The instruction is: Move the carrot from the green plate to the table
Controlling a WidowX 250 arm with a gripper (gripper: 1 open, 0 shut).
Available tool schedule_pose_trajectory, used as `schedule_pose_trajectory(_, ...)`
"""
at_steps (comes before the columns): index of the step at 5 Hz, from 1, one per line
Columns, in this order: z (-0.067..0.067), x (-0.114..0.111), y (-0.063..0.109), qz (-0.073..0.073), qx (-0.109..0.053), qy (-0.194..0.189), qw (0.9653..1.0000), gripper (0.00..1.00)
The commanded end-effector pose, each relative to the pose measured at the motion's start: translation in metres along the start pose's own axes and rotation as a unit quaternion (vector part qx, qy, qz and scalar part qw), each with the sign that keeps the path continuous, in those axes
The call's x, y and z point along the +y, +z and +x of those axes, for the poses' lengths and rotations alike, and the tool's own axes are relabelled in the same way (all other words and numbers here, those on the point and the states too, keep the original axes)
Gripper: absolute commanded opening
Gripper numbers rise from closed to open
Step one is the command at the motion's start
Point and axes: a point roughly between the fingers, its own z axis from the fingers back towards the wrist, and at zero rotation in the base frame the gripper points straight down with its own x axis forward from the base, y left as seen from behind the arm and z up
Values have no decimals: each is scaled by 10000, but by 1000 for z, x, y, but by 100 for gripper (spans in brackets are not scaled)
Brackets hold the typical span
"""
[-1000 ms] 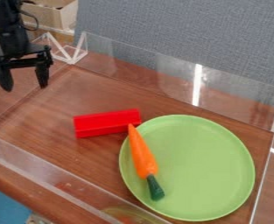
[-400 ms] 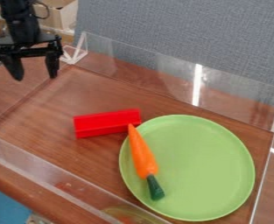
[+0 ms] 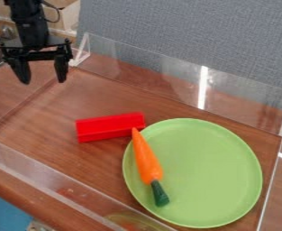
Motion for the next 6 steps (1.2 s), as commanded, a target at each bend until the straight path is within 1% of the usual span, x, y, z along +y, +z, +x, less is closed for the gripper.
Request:
schedule_pose_trajectory(1, 7, 18, 6, 59, -185, -48, 9998, 100)
schedule_pose_trajectory(2, 3, 21, 5, 22, -133, -88, 9999, 100)
schedule_pose_trajectory(3, 9, 20, 24, -104, -131, -456, 9988, 100)
schedule_pose_trajectory(4, 15, 18, 42, -243, -149, -794, 9964, 100)
schedule_pose_trajectory(5, 2, 7, 48, -227, -84, -347, 9991, 100)
schedule_pose_trajectory(6, -8, -1, 48, -146, -17, -120, 9998, 100)
